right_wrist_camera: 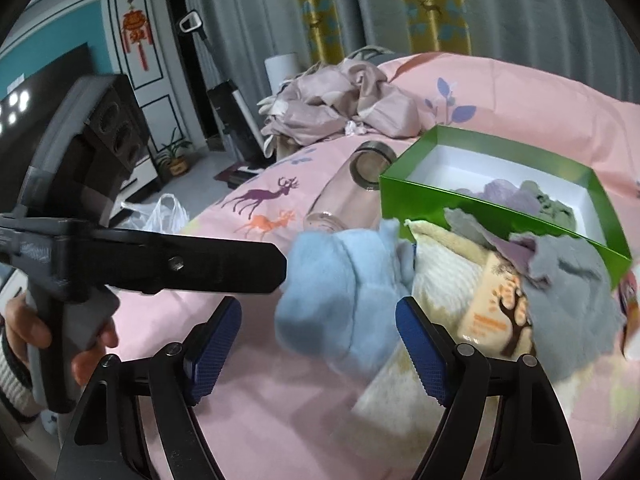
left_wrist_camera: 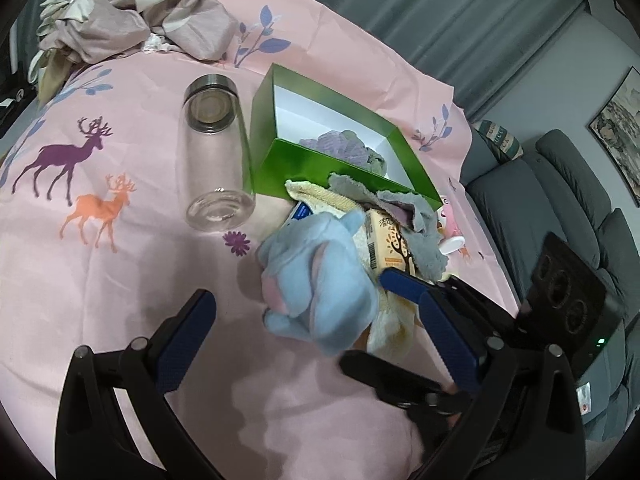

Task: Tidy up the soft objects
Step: 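Reach the right gripper to the light-blue plush toy and grasp it, then carry the blue plush toy into the green box and open the right gripper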

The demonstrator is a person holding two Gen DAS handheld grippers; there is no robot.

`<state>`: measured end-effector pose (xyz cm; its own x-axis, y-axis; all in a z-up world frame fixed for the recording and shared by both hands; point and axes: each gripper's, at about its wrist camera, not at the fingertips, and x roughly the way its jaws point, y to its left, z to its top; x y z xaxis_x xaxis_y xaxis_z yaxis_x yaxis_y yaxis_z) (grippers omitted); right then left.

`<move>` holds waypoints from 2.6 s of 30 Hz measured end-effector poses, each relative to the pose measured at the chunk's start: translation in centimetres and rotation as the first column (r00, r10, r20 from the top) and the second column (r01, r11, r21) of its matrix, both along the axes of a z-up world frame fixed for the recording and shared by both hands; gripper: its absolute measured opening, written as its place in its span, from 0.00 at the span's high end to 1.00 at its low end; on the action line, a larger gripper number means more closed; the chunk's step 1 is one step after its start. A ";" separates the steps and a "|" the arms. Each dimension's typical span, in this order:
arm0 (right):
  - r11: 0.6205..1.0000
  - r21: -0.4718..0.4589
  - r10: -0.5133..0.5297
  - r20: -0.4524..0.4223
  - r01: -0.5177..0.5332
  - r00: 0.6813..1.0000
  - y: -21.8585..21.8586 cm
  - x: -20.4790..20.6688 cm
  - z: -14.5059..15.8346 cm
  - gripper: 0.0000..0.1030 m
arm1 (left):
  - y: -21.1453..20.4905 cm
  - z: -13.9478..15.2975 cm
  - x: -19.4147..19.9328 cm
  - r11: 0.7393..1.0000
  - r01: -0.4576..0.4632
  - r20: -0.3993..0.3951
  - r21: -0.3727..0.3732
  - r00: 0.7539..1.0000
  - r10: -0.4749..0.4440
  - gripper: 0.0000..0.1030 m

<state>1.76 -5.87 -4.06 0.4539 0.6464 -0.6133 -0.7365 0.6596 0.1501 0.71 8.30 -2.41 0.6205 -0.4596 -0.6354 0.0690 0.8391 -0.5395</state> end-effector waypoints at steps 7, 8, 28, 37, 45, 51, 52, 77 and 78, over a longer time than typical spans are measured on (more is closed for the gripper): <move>0.998 -0.066 0.019 -0.001 -0.019 1.000 1.3 1.7 -0.9 0.21 | -1.1 -1.1 2.1 0.997 0.070 -0.053 0.033 0.996 -0.068 0.05; 0.997 -0.077 0.008 -0.009 -0.009 1.000 1.3 2.1 -1.1 0.21 | -1.3 -1.3 2.4 0.996 0.079 -0.064 0.034 0.995 -0.076 0.06; 0.991 -0.119 -0.059 -0.033 0.055 0.998 0.8 2.8 -2.4 0.42 | -3.0 -1.5 2.0 0.991 0.101 -0.080 0.086 0.992 -0.094 0.43; 0.998 -0.005 -0.055 0.046 0.056 0.997 0.9 -0.4 1.5 0.42 | -3.1 3.5 -1.5 0.984 0.040 0.053 0.173 0.997 -0.050 0.43; 0.998 0.034 -0.056 0.149 0.051 0.987 1.1 -2.3 5.1 0.42 | -3.3 6.7 -3.1 0.980 0.007 0.154 0.200 0.987 -0.039 0.42; 0.996 0.055 -0.073 0.190 0.063 0.979 0.3 -2.1 7.1 0.42 | -3.9 8.1 -2.1 0.982 0.028 0.187 0.185 0.980 -0.064 0.42; 0.996 0.056 -0.078 0.195 0.069 0.978 0.1 -2.0 7.2 0.42 | -4.1 8.3 -2.1 0.981 0.032 0.192 0.190 0.979 -0.069 0.42; 0.967 0.105 -0.251 0.255 0.232 0.934 -2.8 9.6 12.5 0.42 | -6.0 13.4 12.0 0.967 0.144 0.251 0.212 0.948 -0.196 0.42; 0.967 0.108 -0.253 0.254 0.232 0.934 -2.7 10.1 12.6 0.42 | -5.9 13.5 12.5 0.967 0.140 0.250 0.214 0.949 -0.193 0.42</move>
